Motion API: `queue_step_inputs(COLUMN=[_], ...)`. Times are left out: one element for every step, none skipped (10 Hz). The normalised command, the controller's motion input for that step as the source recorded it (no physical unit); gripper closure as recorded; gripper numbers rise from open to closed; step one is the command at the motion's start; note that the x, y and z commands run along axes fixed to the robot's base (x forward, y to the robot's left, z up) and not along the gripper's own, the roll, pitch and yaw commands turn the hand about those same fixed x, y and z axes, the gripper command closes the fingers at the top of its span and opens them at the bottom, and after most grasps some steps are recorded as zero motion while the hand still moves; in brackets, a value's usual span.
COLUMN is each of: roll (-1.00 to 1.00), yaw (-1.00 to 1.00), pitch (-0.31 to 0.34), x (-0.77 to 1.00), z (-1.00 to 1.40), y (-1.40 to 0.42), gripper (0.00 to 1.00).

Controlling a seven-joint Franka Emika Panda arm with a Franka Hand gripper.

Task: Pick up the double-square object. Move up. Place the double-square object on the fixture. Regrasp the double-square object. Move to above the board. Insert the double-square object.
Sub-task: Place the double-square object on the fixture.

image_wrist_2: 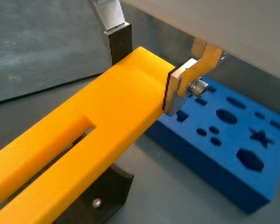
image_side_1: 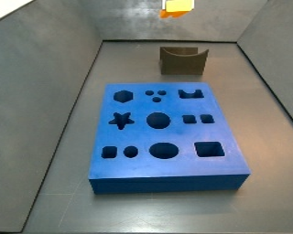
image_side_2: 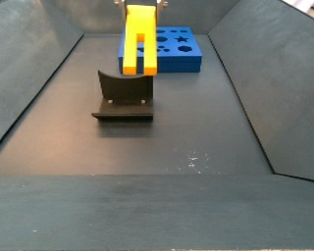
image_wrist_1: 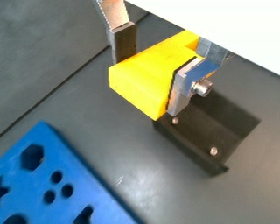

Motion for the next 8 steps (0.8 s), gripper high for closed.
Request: queue_step_inputs(roll=[-1.0,-1.0,-1.0,-1.0,-1.0,-1.0,-1.0,-1.0], yaw=[-0.02,-0.03,-0.04,-0.06,-0.07,-0.1,-0.12,-0.16], pitch=[0.105,0.113,0.124,0.135,0.14,0.15,0.16,0.167], x=[0.52,0.47,0.41,0.36,0.33,0.28,0.25,0.21], z=[-0.02,-0.02,-0.02,-0.02,-0.02,-0.02,-0.02,-0.02], y=[0.03,0.03,0.04,0.04,0.04,0.04,0.04,0.05], gripper=[1.0,1.0,1.0,1.0,1.0,1.0,1.0,1.0])
